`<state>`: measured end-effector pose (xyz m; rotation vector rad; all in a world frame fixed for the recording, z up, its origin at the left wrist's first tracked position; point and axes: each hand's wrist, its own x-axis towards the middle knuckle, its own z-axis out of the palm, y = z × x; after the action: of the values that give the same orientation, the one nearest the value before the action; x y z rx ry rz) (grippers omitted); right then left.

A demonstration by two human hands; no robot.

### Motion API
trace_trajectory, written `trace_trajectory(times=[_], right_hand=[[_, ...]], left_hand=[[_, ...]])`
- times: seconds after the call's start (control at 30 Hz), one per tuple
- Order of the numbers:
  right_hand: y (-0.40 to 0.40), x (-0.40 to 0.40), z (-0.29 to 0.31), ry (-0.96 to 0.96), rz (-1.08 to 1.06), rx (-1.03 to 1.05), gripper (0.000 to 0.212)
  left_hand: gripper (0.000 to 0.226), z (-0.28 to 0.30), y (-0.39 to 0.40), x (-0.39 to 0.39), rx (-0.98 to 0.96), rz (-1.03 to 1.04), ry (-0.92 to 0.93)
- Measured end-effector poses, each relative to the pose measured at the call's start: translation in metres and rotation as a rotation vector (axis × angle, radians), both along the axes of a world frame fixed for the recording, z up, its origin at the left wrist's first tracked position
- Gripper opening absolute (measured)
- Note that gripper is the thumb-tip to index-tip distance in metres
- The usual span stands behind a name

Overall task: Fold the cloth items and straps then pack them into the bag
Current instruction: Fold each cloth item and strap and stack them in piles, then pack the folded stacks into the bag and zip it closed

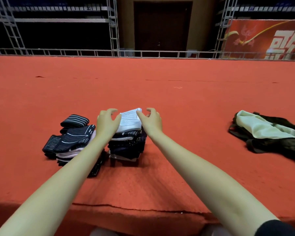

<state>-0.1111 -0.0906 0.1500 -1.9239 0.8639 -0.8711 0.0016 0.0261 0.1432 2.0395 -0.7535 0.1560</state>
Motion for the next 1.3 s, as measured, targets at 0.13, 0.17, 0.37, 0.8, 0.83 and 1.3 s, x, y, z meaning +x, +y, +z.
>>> trace_trajectory(times=[0.13, 0.17, 0.37, 0.8, 0.83, 1.3], right_hand=[[-0.025, -0.03, -0.007, -0.282, 0.002, 0.221, 0.013], [-0.034, -0.044, -0.011, -0.313, -0.009, 0.279, 0.012], [-0.103, -0.157, -0.046, -0.219, -0.205, 0.206, 0.027], [-0.329, -0.369, -0.075, 0.876, -0.492, -0.361, 0.061], [-0.34, -0.38, -0.082, 0.955, -0.481, -0.365, 0.065], [-0.258, -0.343, -0.09, 0.051, -0.222, -0.484, 0.032]], left_hand=[[0.02, 0.046, -0.023, -0.053, -0.263, -0.097, -0.05], [0.018, 0.055, -0.032, -0.072, -0.319, -0.157, -0.056], [0.021, 0.035, -0.108, -0.179, -0.089, -0.571, -0.011], [0.01, -0.084, -0.303, -0.311, 0.153, -0.582, 0.776], [0.014, -0.09, -0.313, -0.316, 0.162, -0.583, 0.802], [0.077, -0.089, -0.318, -0.283, -0.239, -0.479, 1.176]])
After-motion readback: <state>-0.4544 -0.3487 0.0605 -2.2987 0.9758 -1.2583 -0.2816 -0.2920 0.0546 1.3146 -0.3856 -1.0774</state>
